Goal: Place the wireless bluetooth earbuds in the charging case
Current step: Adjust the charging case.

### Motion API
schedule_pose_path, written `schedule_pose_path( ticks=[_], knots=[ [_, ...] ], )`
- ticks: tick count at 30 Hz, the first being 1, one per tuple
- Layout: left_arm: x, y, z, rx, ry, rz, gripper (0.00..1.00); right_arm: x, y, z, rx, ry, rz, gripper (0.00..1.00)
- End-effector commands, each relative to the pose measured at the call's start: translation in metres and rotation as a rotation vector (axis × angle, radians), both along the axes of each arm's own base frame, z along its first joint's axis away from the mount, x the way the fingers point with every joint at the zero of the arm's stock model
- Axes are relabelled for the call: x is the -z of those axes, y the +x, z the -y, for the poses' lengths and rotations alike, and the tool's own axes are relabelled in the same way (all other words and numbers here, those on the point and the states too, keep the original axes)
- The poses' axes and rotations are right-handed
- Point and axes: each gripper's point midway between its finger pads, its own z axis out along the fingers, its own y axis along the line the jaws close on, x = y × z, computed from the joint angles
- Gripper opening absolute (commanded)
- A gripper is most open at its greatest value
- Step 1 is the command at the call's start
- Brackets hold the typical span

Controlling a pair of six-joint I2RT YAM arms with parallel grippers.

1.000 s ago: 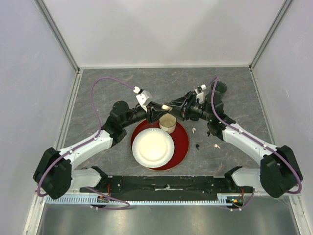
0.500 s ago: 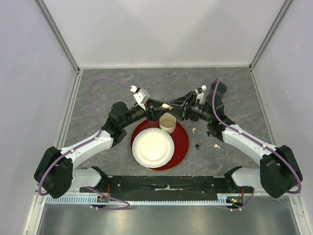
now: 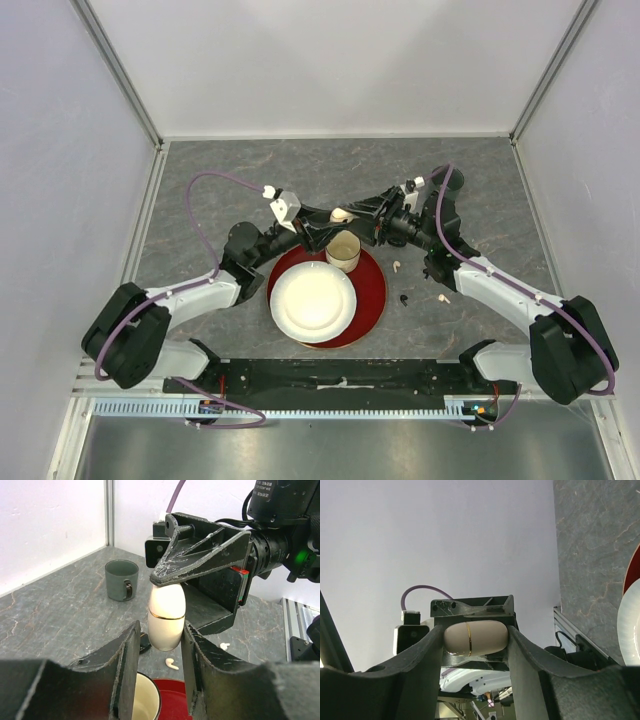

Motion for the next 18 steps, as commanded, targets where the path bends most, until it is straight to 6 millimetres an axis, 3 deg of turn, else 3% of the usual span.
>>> schedule_pose_path(
  ticks=[1, 18],
  knots=[
    [-0.020, 0.003, -0.002, -0.030, -0.084, 0.073, 0.43, -0.027, -0.002, 0.001, -0.002, 0.085, 0.053, 0.15],
    [-0.036, 0.004, 0.007, -0.019, -0.154, 0.108, 0.41, -0.011, 0.001, -0.001, 0.003, 0.049, 0.023, 0.14]
  ],
)
